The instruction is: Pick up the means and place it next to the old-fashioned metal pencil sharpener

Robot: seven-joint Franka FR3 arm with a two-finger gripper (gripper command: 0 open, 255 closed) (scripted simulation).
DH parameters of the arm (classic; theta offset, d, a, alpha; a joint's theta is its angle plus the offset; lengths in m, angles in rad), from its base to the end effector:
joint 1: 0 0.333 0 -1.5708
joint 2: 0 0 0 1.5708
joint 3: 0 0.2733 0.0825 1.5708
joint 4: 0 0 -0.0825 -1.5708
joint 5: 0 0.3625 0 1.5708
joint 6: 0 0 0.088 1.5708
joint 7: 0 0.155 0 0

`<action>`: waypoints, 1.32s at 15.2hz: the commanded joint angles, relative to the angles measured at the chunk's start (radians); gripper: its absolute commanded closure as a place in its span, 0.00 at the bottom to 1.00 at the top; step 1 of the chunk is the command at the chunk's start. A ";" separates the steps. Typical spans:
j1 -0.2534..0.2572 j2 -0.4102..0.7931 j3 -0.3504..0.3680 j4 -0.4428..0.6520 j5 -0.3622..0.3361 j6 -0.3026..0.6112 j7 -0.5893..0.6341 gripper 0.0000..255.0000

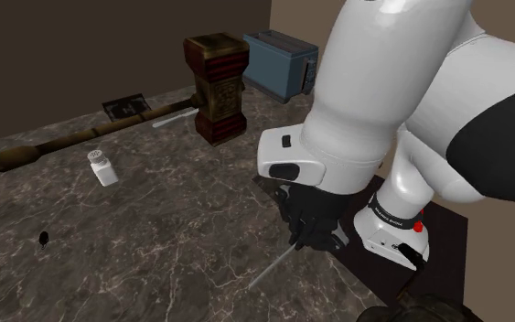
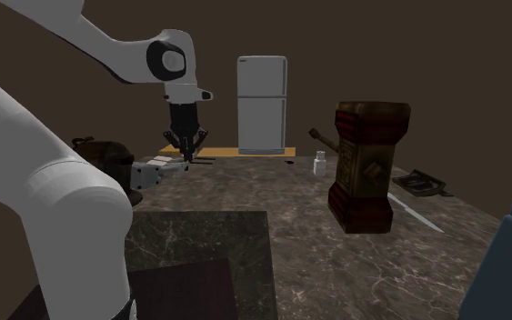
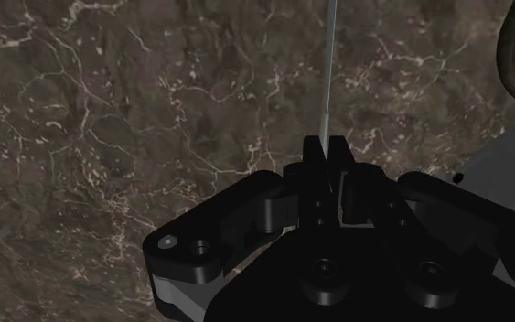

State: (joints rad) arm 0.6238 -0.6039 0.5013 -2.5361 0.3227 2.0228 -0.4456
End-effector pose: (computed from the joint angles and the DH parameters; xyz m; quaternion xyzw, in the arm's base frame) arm 0.1542 0.3596 0.3783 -0.7765 -0.6296 -0.0209 0.0151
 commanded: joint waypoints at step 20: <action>-0.003 0.113 0.071 -0.140 0.030 0.253 0.000 1.00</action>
State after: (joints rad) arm 0.6208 -0.4910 0.5723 -2.6762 0.3530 2.2754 -0.4456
